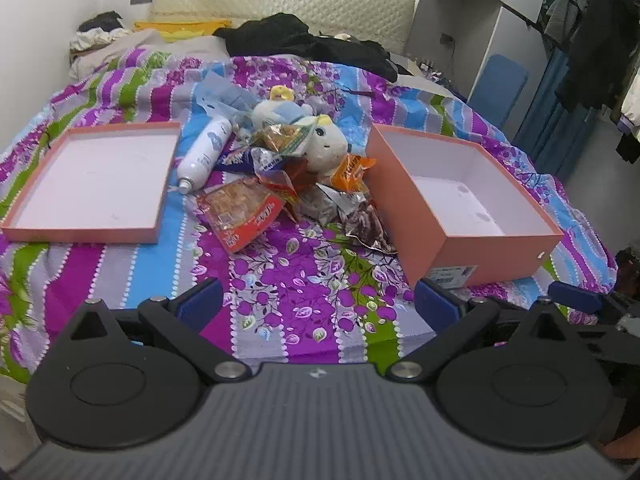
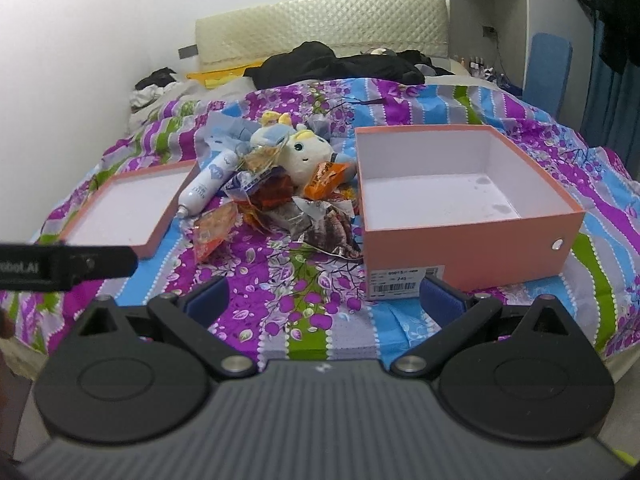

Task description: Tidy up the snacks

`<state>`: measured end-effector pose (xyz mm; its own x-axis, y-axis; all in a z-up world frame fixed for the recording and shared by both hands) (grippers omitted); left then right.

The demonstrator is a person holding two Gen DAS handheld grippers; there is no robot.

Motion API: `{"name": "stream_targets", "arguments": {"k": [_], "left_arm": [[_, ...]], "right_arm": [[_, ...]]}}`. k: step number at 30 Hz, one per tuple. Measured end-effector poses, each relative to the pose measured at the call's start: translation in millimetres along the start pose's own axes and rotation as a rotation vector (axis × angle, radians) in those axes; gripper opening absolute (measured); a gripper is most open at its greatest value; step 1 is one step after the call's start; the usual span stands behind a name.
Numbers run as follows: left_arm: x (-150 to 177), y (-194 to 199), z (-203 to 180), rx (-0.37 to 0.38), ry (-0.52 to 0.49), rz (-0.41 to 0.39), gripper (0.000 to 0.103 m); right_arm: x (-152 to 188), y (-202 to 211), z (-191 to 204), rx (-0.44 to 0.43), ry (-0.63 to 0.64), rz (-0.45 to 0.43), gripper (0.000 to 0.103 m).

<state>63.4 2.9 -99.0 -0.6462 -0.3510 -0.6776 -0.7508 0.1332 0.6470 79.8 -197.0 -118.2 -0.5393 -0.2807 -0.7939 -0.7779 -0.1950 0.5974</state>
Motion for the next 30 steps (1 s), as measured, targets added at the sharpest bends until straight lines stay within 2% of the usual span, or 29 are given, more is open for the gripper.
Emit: {"name": "stream_targets", "arguments": {"k": [6, 9, 11, 12, 21, 28, 30], "left_arm": [[-2, -21, 14, 0.022, 0.039, 0.021, 0.102], [-5, -35, 25, 0.019, 0.072, 0.030, 0.102], [-6, -43, 34, 0.011, 0.090, 0.037, 0.102], [-7, -48, 38, 0.008, 0.097, 0.038, 0.102], [-25, -96, 79, -0.044, 0.163, 0.041, 0.101], [-47, -153, 110, -0.074, 0.205, 0.034, 0.101], [-53, -173, 119, -0.084, 0.221, 0.036, 0.099]], "right_arm": [[1, -18, 3, -0.017, -0.026, 0.023, 0.103], [-1, -30, 8, -0.034, -0.019, 0.024, 0.090], [-3, -39, 14, -0.038, 0.000, 0.030, 0.075], [-4, -44, 17, -0.040, 0.017, 0.030, 0.072], [-19, -94, 41, -0.055, 0.135, 0.005, 0.071], [-27, -146, 47, 0.003, 0.275, -0.032, 0.070], [-28, -163, 50, 0.029, 0.329, -0.032, 0.070]]}}
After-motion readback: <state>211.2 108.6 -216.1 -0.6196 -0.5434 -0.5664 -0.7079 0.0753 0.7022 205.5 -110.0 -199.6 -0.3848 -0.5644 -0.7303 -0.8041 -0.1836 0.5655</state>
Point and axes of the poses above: each gripper's, at about its wrist camera, not at the fingertips, and y roughly against the way its jaws point, z to its left, x to its underside, the point moved 5 cm from there along -y, roughly the way its jaws point, and after that the axes turned 13 degrees about y, right-handed, at the moved point
